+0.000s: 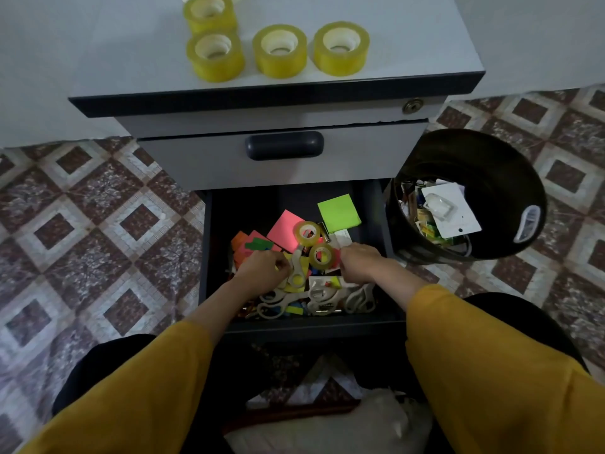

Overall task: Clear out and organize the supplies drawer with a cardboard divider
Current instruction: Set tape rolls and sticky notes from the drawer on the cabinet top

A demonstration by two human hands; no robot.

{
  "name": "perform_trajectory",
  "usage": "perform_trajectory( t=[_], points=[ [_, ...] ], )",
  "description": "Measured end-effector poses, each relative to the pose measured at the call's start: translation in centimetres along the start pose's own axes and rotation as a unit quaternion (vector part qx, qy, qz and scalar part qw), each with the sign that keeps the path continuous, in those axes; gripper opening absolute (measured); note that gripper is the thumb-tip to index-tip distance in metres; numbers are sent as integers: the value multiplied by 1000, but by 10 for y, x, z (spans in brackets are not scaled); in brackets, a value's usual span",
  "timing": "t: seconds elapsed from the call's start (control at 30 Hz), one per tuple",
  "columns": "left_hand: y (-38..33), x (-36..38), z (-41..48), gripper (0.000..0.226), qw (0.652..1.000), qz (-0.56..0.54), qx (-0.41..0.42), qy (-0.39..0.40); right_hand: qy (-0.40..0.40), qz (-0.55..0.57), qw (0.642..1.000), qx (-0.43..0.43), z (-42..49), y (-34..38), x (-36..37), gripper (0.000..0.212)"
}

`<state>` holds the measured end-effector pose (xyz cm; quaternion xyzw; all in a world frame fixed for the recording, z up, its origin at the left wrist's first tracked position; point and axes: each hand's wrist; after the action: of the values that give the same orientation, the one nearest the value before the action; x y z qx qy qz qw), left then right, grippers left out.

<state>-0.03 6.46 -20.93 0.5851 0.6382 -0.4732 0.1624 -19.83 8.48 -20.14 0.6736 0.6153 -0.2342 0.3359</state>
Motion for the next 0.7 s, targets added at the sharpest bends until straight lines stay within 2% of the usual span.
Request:
perform_trajectory(
  t=[0.3, 0.53, 0.7],
  points=[
    [-18, -4, 6, 25, 999, -2, 11, -40, -73, 137, 988, -7, -5, -22, -26, 19],
    [-37, 2, 19, 24, 997, -2, 28, -70, -45, 288, 956, 36, -18, -47, -49, 15],
    [-48, 8, 37, 23, 995, 25, 33, -86, -129, 358, 923, 54, -23, -72, -64, 17]
  ],
)
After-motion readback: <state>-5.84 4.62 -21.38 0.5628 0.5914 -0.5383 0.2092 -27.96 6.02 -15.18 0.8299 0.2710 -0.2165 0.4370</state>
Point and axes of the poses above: each hand's wrist, its own z-axis towards the middle knuckle, its own x-axis out of the palm, y = z × x, and after that the axes turned 1 degree about -y, right-handed
